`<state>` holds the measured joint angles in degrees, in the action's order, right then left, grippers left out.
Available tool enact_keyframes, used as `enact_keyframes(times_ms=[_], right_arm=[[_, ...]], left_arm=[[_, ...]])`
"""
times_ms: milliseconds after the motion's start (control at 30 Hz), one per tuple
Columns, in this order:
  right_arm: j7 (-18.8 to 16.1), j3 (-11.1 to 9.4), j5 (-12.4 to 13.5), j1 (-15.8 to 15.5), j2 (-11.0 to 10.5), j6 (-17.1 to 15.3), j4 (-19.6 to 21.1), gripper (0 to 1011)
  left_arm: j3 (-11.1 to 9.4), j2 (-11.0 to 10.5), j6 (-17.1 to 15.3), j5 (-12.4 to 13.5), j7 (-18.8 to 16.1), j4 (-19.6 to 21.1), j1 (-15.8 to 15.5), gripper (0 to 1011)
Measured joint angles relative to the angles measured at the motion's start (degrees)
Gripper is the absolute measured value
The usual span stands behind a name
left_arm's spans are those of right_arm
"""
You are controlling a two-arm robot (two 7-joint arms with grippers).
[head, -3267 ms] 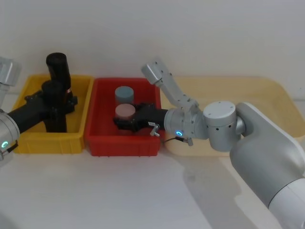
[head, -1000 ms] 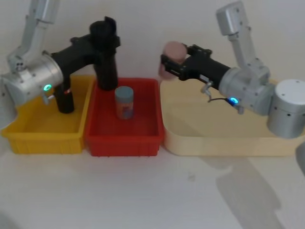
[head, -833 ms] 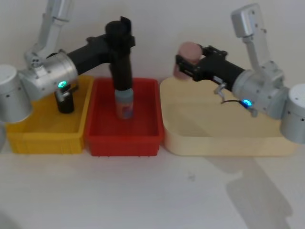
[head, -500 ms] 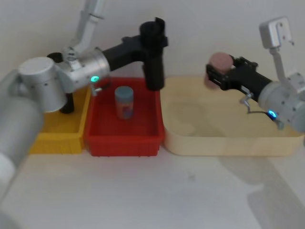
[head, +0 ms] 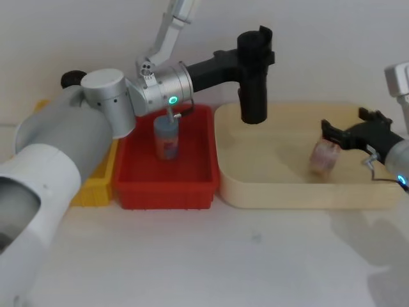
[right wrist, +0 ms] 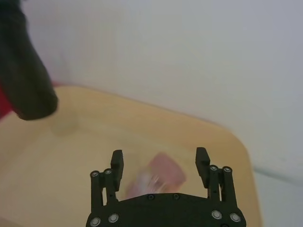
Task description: Pick up the garbage bag with the one hand and transfer it to the other hand.
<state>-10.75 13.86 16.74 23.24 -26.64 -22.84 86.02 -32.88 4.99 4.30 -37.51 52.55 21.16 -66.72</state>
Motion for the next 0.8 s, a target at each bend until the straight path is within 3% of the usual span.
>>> enact_keyframes(times_ms=[167, 400, 800], right_arm=[[0.74, -0.69, -0.26, -0.78, -0.44, -0.57, -0.33, 1000], [0.36, -1.25, -0.24, -1.57, -0.78, -0.69, 0.26, 1001], [-5.05, -1.37, 2.08, -2.09, -1.2, 0.41, 2.86, 1001]], left_arm=[[-0.7, 1.63, 1.26, -0.6, 1.41, -3.92, -1.9, 429], [-1.45, 3.29, 2.47, -1.16, 2.87, -7.86, -3.81, 429], [-1.98, 4.57, 3.4, -1.58, 3.98, -10.93, -5.26, 429]])
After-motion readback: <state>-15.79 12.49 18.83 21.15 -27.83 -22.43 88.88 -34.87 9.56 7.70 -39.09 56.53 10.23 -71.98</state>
